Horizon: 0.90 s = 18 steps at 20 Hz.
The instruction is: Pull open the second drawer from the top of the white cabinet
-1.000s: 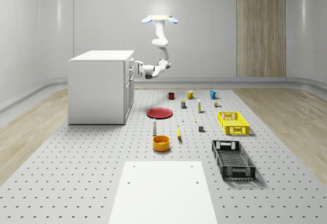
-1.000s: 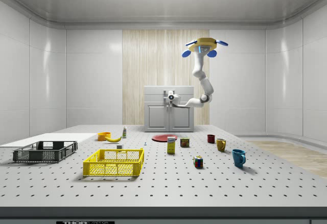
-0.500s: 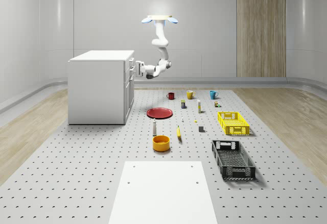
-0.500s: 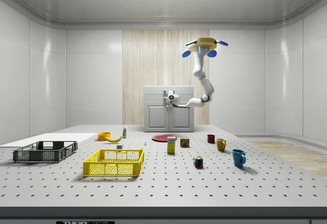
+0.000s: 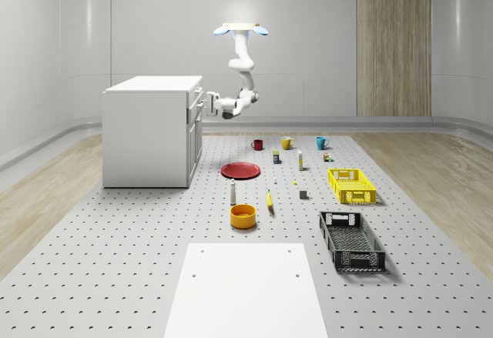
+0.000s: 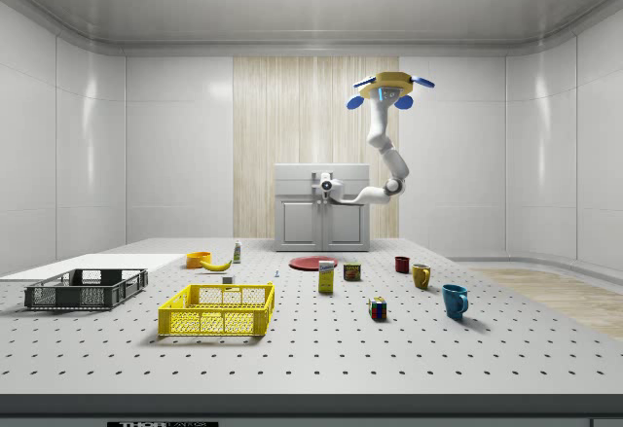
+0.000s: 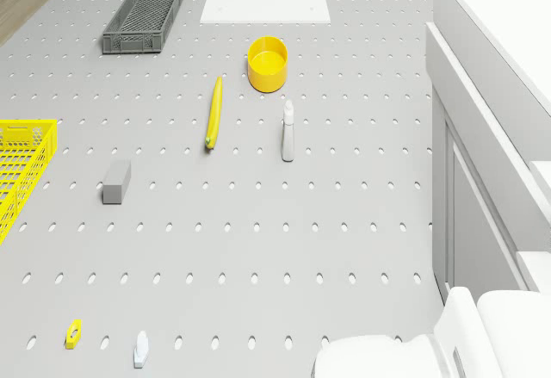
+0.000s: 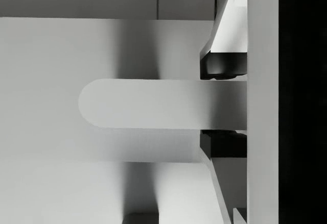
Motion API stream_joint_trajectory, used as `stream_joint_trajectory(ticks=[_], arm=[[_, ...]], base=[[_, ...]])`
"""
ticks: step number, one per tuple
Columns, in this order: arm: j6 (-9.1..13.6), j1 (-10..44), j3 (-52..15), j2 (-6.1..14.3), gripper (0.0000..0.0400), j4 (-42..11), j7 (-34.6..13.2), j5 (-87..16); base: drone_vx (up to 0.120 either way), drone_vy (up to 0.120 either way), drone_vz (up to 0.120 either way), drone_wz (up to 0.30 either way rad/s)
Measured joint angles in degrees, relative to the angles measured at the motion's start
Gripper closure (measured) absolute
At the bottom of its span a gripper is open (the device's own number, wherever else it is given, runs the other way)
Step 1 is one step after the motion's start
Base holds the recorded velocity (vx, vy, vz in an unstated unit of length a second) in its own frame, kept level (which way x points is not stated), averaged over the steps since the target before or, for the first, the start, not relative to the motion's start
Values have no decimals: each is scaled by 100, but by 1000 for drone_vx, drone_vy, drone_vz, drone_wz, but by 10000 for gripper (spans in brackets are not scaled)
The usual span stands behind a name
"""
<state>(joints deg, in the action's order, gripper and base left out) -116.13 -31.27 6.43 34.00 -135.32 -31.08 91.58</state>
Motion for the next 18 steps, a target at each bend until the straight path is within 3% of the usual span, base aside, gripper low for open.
stream_joint_trajectory(ticks=[10, 11, 13, 15, 18], arm=[[277, 166, 183, 191, 274, -113, -288, -219], [281, 196, 177, 250, 229, -67, -469, -390], [306, 200, 213, 252, 248, -96, -345, -374], [335, 223, 246, 325, 209, -71, -580, -542], [444, 240, 374, 367, 239, -146, -479, -563]], base=[[0, 0, 0, 0], [0, 0, 0, 0], [0, 0, 0, 0], [0, 0, 0, 0], [0, 0, 0, 0]])
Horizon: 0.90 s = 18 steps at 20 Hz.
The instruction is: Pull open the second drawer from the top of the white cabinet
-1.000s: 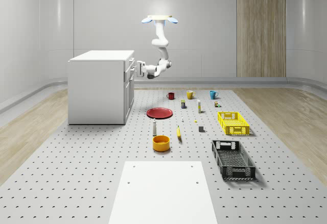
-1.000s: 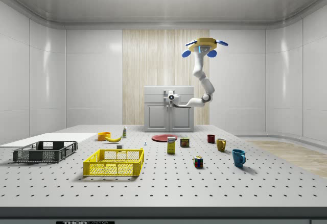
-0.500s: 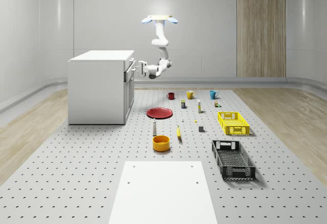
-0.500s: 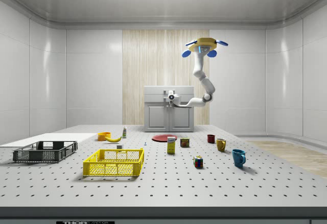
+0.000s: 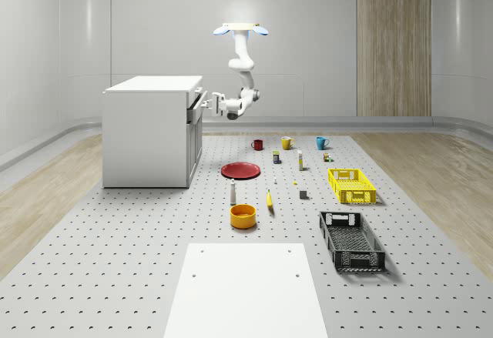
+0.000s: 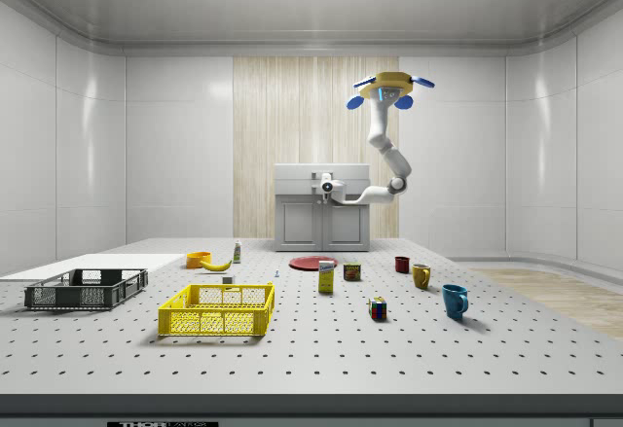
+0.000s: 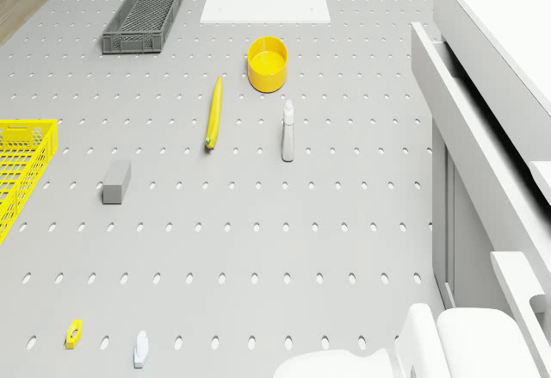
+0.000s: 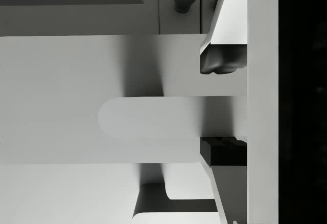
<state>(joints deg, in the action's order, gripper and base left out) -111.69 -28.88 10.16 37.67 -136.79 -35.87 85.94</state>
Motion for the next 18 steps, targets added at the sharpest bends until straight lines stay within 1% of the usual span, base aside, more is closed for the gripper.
stream_joint_trajectory(ticks=[1, 2, 4, 6, 9, 10, 15, 16, 17, 18], arm=[[31, 6, 36, 12, 245, -19, 21, -9], [71, 1, 89, -22, 258, -83, 357, 52], [113, 16, 127, 5, 274, -93, 318, 43], [139, 26, 153, 26, 282, -97, 274, 29], [172, 37, 189, 50, 278, -104, 173, -9], [191, 43, 213, 72, 270, -103, 35, -54], [361, 94, 407, 167, 272, -147, 56, -234], [383, 103, 431, 203, 245, -130, -140, -302], [392, 102, 472, 229, 232, -130, 40, -408], [411, 93, 512, 226, 247, -148, 122, -403]], base=[[0, 0, 0, 0], [0, 0, 0, 0], [0, 0, 0, 0], [0, 0, 0, 0], [0, 0, 0, 0], [0, 0, 0, 0], [0, 0, 0, 0], [0, 0, 0, 0], [0, 0, 0, 0], [0, 0, 0, 0]])
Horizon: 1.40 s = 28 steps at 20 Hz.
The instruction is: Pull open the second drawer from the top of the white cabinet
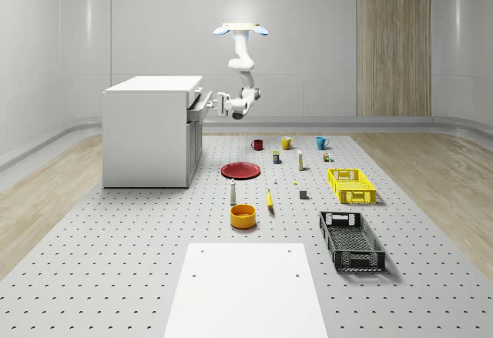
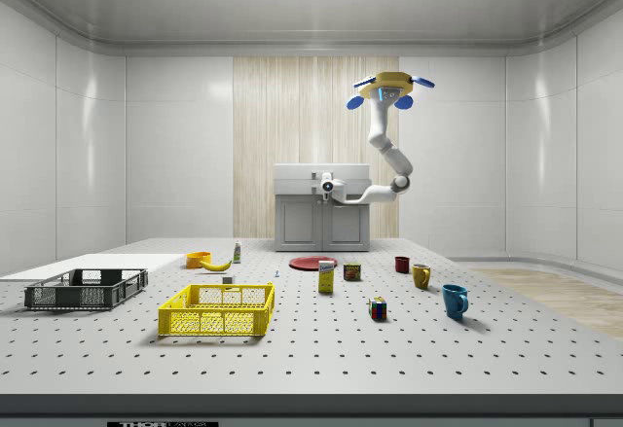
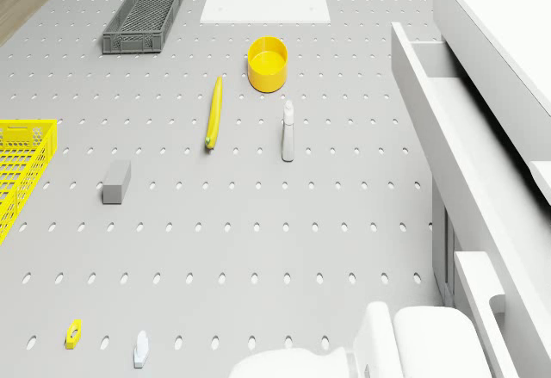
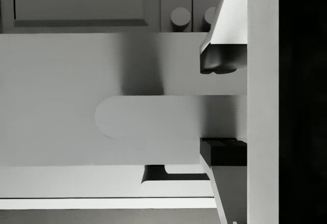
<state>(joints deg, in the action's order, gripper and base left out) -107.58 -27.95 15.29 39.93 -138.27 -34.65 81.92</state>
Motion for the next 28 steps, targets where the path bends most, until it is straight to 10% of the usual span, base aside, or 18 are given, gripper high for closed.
stream_joint_trajectory(ticks=[4, 5, 10, 23, 27, 28], arm=[[102, -6, 165, 75, 254, -10, -263, -137], [116, -7, 188, 138, 198, 36, -597, -257], [279, -13, 467, 162, 272, -43, -82, -359], [693, -33, 1129, 321, 286, -6, -143, -867], [801, -53, 1314, 367, 280, 35, -315, -1027], [817, -67, 1336, 441, 214, 106, -658, -1150]], base=[[0, 0, 0, 0], [0, 0, 0, 0], [0, 0, 0, 0], [0, 0, 0, 0], [0, 0, 0, 0], [0, 0, 0, 0]])
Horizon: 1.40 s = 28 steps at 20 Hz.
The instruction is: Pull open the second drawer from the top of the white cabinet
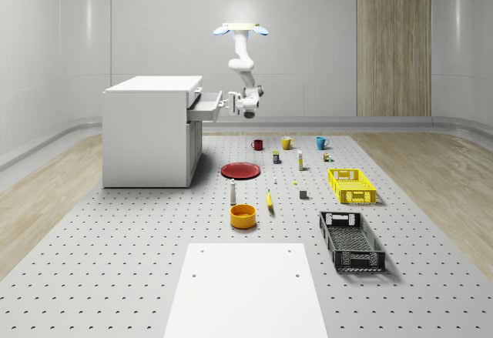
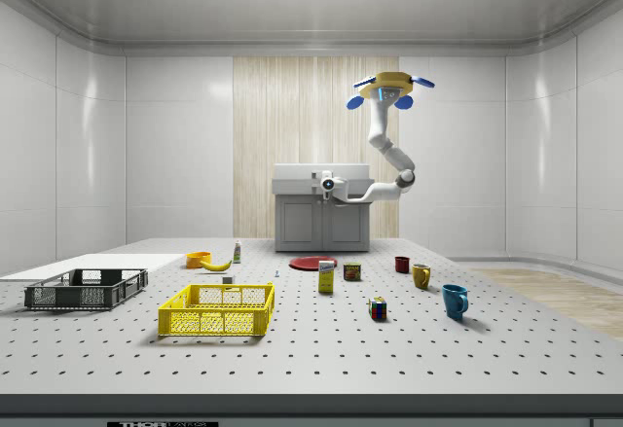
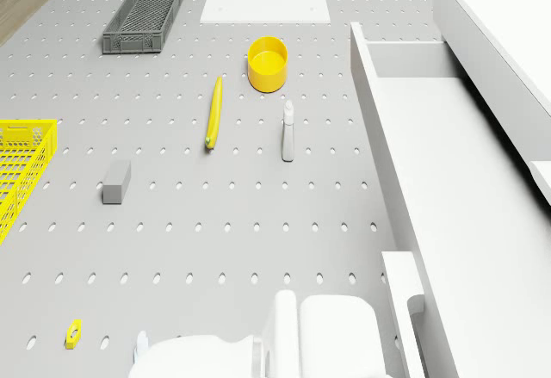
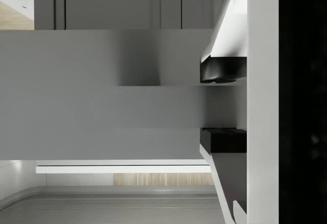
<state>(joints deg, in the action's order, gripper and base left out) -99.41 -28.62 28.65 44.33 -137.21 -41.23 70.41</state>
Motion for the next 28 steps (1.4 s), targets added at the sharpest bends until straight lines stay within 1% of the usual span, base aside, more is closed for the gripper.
stream_joint_trajectory(ticks=[1, 2, 4, 7, 9, 16, 17, 18, 19, 21, 24, 28], arm=[[4, -25, 98, -24, 236, -55, 508, -65], [46, -30, 163, -34, 250, -55, 547, -82], [127, -41, 281, -11, 270, -16, 472, -153], [216, -70, 433, 19, 284, 36, 388, -252], [270, -103, 545, 46, 280, 74, 242, -344], [534, -216, 1018, 119, 279, 254, 190, -707], [569, -237, 1086, 129, 268, 283, 179, -753], [598, -259, 1148, 139, 231, 310, 168, -795], [620, -283, 1203, 150, 202, 333, 157, -833], [646, -332, 1295, 175, 162, 370, 137, -900], [623, -407, 1367, 218, 129, 387, 111, -960], [566, -503, 1429, 280, 111, 391, 77, -1024]], base=[[0, 0, 0, 0], [0, 0, 0, 0], [0, 0, 0, 0], [0, 0, 0, 0], [0, 0, 0, 0], [0, 0, 0, 0], [0, 0, 0, 0], [0, 0, 0, 0], [0, 0, 0, 0], [0, 0, 0, 0], [0, 0, 0, 0], [0, 0, 0, 0]])
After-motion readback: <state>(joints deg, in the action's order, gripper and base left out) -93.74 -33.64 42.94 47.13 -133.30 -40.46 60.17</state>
